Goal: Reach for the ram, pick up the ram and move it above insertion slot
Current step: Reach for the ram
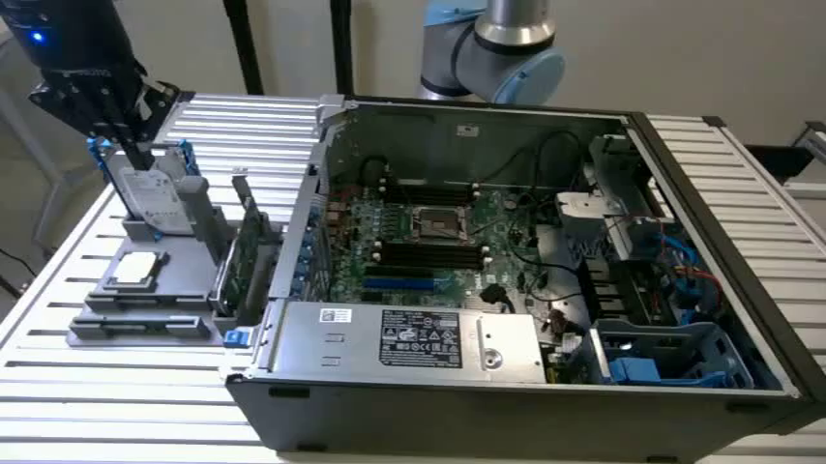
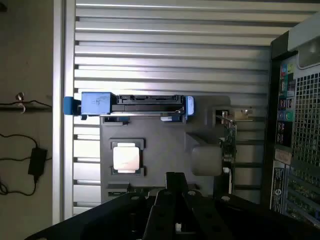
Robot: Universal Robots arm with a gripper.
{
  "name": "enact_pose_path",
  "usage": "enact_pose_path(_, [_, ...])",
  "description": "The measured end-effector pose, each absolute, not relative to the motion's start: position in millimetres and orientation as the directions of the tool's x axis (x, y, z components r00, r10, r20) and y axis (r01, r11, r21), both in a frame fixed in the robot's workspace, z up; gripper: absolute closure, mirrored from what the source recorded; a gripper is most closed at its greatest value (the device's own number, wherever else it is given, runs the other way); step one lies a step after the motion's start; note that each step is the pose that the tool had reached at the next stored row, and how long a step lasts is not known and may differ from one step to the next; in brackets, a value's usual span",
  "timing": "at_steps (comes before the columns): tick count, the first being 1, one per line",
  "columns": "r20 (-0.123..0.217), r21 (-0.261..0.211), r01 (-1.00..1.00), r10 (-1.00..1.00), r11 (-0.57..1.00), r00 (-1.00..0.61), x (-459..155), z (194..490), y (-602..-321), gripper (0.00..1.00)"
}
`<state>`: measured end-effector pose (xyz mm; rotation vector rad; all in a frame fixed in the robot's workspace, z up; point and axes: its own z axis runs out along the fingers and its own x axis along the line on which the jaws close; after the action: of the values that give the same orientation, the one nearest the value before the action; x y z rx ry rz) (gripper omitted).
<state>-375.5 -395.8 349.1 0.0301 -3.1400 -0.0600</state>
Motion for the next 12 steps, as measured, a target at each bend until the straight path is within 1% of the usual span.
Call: enact_pose_path(12, [0.0, 0.038, -0.019, -0.019, 0.999, -1.0, -375.5, 349.1, -395.7, 0.89])
